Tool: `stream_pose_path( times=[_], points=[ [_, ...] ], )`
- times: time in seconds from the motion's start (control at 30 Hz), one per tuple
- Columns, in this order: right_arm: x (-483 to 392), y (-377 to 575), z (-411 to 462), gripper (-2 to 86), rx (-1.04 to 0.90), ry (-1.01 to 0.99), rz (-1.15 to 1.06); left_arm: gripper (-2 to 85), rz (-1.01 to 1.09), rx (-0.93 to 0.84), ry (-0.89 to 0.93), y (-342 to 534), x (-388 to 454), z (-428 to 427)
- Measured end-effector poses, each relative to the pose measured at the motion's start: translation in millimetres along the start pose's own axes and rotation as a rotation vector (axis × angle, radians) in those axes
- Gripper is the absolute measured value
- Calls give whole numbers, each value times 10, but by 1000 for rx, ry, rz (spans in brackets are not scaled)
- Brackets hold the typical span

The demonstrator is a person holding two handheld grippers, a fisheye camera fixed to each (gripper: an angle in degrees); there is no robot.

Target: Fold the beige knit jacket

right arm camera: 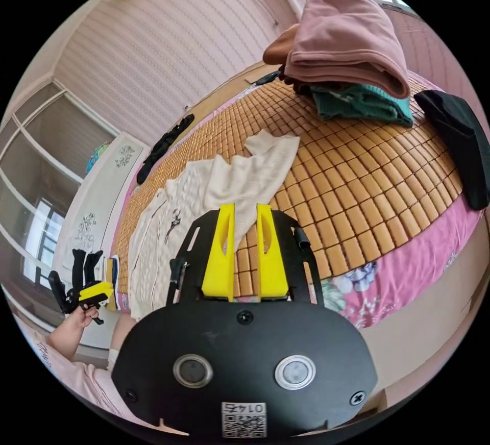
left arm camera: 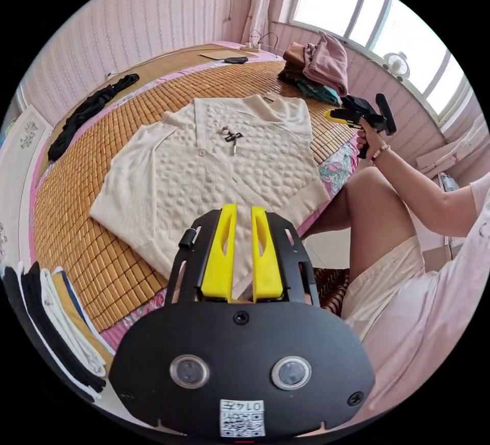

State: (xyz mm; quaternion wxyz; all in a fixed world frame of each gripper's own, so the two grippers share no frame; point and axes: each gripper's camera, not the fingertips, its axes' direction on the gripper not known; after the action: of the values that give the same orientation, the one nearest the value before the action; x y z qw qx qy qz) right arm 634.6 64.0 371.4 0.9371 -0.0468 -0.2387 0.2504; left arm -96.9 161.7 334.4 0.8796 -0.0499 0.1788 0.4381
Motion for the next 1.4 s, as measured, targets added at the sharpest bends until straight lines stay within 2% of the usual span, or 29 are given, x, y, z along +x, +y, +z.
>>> stream_pose_path(
  times=[0.2,0.27,0.37,0.43,0.5,0.57,0.63,0.7,0.83,0.87,0.93,1.0,1.1,1.2,1.23,1.33,1.4],
  points=[
    [504,-402,75,92,27,-10,37,73,158,-5,68,-1314,383,820],
    [627,-404,105,96,27,-87,55,72,171,-7,47,-1633,475,1093],
    [681,-509,93,95,-40,-62,30,76,129,4,41,-2047,546,1523],
    [707,-533,92,76,-81,17,23,89,112,-35,-7,-2240,581,1805],
    [770,-537,62,48,-93,-6,30,102,74,-175,-92,-2368,597,2226],
    [906,-551,-56,25,-85,-83,50,95,139,-125,-99,-2353,648,2272],
    [1024,-574,-196,19,-59,-187,51,66,189,-142,-87,-2376,685,2286],
    [1103,-588,-345,15,-4,-300,12,16,174,-81,-83,-2374,669,2142],
    [895,-602,-831,14,181,-629,-334,3,45,59,-41,-2236,482,1754],
    [801,-579,-942,15,227,-611,-409,1,1,101,-22,-2147,388,1669],
    [769,-589,-950,18,204,-501,-386,0,-68,93,5,-2050,248,1696],
    [876,-626,-899,26,152,-435,-301,1,-126,-14,-36,-1992,137,1944],
    [1143,-707,-990,67,112,-479,-194,3,-127,-97,-65,-1965,139,2243],
    [1310,-744,-1167,90,66,-396,-184,3,-79,-90,-103,-2012,270,2369],
    [1315,-775,-1206,103,6,-353,-209,3,-68,-93,-113,-2028,302,2389],
    [1102,-752,-1171,99,-208,-334,-467,3,-4,-104,-162,-2100,455,2482],
    [1038,-727,-1001,87,-367,-225,-509,3,7,-94,-174,-2117,527,2537]
  ],
)
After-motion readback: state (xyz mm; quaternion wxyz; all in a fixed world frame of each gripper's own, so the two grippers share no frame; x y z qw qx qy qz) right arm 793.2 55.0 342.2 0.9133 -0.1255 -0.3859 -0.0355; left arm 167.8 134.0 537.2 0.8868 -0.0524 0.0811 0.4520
